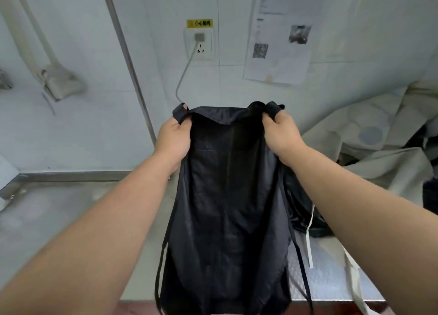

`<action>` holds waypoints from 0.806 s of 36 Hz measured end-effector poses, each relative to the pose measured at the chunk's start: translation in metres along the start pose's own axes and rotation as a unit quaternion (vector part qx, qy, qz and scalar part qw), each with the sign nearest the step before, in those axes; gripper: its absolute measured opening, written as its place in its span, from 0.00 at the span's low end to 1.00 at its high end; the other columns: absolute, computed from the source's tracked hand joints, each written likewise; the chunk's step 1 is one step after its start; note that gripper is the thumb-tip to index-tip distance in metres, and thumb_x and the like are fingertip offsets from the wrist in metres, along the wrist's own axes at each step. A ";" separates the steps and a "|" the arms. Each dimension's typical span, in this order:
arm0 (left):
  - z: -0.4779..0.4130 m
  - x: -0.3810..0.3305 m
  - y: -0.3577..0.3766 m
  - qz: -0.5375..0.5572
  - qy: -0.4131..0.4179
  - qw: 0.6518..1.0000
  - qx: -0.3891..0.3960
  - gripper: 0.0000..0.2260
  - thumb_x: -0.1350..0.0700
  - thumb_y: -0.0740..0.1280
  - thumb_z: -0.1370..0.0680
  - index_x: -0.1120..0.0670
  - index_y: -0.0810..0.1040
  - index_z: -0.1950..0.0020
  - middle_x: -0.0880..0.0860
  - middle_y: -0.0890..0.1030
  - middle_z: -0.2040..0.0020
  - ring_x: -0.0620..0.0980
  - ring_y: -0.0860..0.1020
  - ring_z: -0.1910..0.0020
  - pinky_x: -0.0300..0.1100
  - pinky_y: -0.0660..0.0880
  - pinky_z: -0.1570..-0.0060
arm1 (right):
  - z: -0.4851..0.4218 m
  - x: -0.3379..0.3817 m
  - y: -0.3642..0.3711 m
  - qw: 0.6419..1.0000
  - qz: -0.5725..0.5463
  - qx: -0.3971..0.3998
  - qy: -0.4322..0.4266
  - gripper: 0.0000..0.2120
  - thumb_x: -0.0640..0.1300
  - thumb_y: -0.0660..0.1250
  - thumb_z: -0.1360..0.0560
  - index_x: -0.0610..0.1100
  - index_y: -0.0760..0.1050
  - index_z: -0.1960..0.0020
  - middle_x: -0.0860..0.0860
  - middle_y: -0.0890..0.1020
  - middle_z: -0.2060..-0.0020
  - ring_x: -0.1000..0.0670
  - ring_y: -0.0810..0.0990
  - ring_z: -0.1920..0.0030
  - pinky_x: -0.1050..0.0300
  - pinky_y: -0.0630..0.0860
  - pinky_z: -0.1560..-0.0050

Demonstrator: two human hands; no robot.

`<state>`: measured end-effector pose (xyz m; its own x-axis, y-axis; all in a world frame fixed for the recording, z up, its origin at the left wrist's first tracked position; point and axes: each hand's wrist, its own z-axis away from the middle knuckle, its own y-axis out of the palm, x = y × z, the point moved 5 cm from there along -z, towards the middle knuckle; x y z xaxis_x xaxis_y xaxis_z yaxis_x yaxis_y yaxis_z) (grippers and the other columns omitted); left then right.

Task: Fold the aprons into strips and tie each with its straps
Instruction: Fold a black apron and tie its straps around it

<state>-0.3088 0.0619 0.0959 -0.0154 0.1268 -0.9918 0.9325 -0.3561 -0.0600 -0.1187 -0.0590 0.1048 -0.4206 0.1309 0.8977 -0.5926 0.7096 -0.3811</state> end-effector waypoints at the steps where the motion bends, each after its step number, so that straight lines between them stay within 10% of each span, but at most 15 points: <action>1: -0.006 0.002 0.003 0.004 -0.002 1.000 -0.004 0.17 0.54 0.61 0.20 0.39 0.79 0.65 0.42 0.79 0.64 0.43 0.77 0.59 0.41 0.74 0.49 | -0.007 -0.002 0.002 1.000 0.003 0.001 -0.002 0.12 0.43 0.54 0.19 0.40 0.71 0.42 0.48 0.76 0.53 0.50 0.72 0.51 0.62 0.65 0.51; 12: -0.150 0.037 0.022 -0.033 -0.010 0.999 0.002 0.11 0.54 0.60 0.19 0.43 0.75 0.58 0.47 0.78 0.60 0.48 0.76 0.55 0.42 0.71 0.51 | -0.124 -0.021 0.057 0.999 0.005 -0.023 0.045 0.17 0.43 0.54 0.19 0.40 0.69 0.33 0.43 0.76 0.40 0.42 0.73 0.36 0.48 0.66 0.32; 16: -0.192 0.040 0.034 -0.035 0.005 0.998 0.053 0.07 0.56 0.60 0.19 0.50 0.75 0.43 0.48 0.79 0.48 0.43 0.76 0.49 0.38 0.72 0.45 | -0.161 -0.028 0.073 0.997 -0.002 -0.047 0.054 0.19 0.44 0.56 0.19 0.41 0.63 0.29 0.47 0.75 0.40 0.50 0.73 0.40 0.59 0.66 0.34; 20: -0.185 0.110 0.029 -0.156 -0.087 0.973 0.145 0.32 0.49 0.63 0.21 0.52 0.50 0.22 0.52 0.67 0.28 0.49 0.68 0.32 0.37 0.64 0.36 | -0.150 -0.077 0.102 0.988 -0.006 0.040 0.152 0.24 0.40 0.60 0.21 0.38 0.56 0.29 0.49 0.73 0.48 0.49 0.72 0.42 0.63 0.68 0.44; 29: -0.118 0.204 -0.006 -0.239 -0.181 0.942 0.150 0.17 0.57 0.61 0.20 0.54 0.71 0.31 0.51 0.76 0.35 0.47 0.74 0.38 0.36 0.67 0.41 | -0.074 -0.153 0.145 0.944 0.121 0.186 0.243 0.25 0.46 0.62 0.21 0.41 0.63 0.27 0.45 0.74 0.35 0.45 0.74 0.37 0.56 0.70 0.37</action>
<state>-0.2755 0.1990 -0.0929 -0.5799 0.0346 -0.8139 0.6454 -0.5901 -0.4850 -0.0897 0.0755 -0.0714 -0.2633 0.6243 0.7355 -0.7577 0.3381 -0.5582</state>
